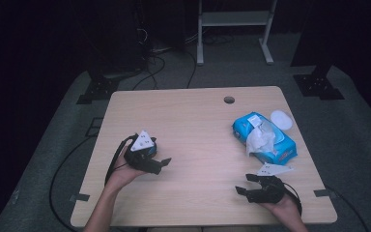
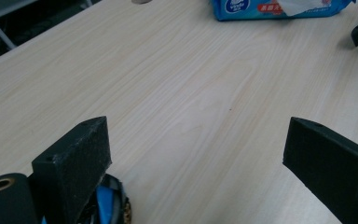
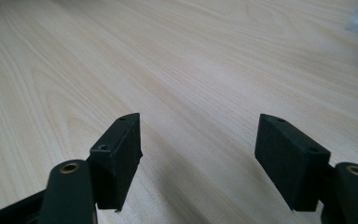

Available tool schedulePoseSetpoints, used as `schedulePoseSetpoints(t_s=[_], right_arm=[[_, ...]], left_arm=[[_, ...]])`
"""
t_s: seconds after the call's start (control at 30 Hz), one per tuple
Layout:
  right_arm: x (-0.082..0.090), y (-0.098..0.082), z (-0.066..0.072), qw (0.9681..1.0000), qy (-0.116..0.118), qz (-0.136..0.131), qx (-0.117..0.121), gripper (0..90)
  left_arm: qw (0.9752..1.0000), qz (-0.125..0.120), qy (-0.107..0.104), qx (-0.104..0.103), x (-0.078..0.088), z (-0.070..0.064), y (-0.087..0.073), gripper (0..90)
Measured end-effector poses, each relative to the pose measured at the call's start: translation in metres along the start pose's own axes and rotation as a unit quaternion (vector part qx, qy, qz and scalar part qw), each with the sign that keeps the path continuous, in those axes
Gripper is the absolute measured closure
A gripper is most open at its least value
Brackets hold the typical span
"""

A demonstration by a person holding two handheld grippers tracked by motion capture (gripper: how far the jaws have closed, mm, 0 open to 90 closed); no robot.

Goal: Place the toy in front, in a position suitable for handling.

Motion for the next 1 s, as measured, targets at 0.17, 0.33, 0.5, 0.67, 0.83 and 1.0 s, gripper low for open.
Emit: schedulePoseSetpoints(t_s=[0.17,0.33,0.5,0.67,0.83,1.0], right_arm=[[0.0,-0.001,0.0,1.0,0.0,0.003,-0.004,30.5],[0.0,-0.001,0.0,1.0,0.001,0.004,-0.004,30.5],[0.0,0.0,0.001,1.0,0.001,0.002,-0.004,30.6],[0.001,-0.001,0.001,1.0,0.002,0.002,-0.004,30.6],[0.0,-0.001,0.001,1.0,0.001,0.004,-0.006,30.5],[0.0,-0.001,0.002,1.0,0.001,0.003,-0.007,30.5]], left_arm=[[0.9998,0.019,0.01,0.005,-0.003,0.016,-0.001,6.8],[0.9987,0.043,0.026,-0.003,-0.001,0.031,-0.009,6.8],[0.9971,0.064,0.039,0.011,0.001,0.045,-0.026,6.8],[0.9956,0.073,0.054,0.022,0.002,0.057,-0.038,6.7],[0.9942,0.09,0.057,0.014,0.001,0.062,-0.044,6.8],[0.9918,0.119,0.047,0.012,-0.005,0.061,-0.05,6.8]])
Point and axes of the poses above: each handheld gripper's, and its own axes: x roughly backward along the jaws, y roughly out of its top, z roughly to its left, the point moved 3 cm from there along -x, roughly forward along the jaws, and after that the axes turned 13 degrees about y, right-handed, at the moved point
